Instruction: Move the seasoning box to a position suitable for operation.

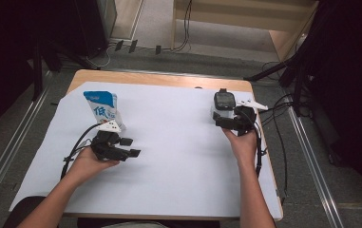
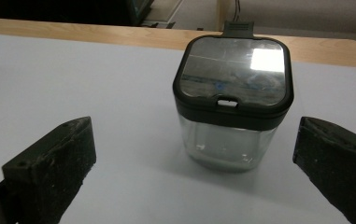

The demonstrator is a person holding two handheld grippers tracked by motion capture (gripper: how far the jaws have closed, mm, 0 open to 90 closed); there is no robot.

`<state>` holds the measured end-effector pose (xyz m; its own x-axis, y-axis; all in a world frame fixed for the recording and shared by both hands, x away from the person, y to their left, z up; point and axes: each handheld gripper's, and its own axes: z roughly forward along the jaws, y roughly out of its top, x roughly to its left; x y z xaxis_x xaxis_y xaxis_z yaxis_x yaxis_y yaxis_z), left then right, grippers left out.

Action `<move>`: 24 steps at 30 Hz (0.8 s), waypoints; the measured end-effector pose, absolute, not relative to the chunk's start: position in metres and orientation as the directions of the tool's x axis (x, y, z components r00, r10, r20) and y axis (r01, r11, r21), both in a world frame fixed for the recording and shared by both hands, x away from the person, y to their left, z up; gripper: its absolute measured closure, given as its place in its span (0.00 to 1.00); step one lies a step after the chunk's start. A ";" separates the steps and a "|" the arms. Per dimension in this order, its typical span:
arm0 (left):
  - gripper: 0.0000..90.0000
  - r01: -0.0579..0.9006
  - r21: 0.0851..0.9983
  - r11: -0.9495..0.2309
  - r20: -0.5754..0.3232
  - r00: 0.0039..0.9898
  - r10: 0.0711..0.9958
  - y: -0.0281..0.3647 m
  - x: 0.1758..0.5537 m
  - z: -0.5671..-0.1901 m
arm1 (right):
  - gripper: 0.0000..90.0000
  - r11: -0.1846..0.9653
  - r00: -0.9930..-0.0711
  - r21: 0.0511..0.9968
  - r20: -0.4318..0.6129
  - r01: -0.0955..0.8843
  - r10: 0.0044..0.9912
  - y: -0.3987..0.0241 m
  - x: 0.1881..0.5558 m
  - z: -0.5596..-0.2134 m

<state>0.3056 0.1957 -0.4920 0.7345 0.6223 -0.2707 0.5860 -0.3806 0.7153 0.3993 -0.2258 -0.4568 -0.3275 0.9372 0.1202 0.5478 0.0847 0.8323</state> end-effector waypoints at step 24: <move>0.43 0.599 0.713 -0.365 -0.281 0.721 0.634 0.201 0.297 -0.494 | 0.00 0.038 -0.262 0.829 0.133 0.559 0.956 -0.226 0.452 -0.475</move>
<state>0.2973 0.2010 -0.4940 0.7207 0.6338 -0.2809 0.5990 -0.3652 0.7126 0.4524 -0.2263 -0.4748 -0.2619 0.9559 0.1331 0.5587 0.0377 0.8285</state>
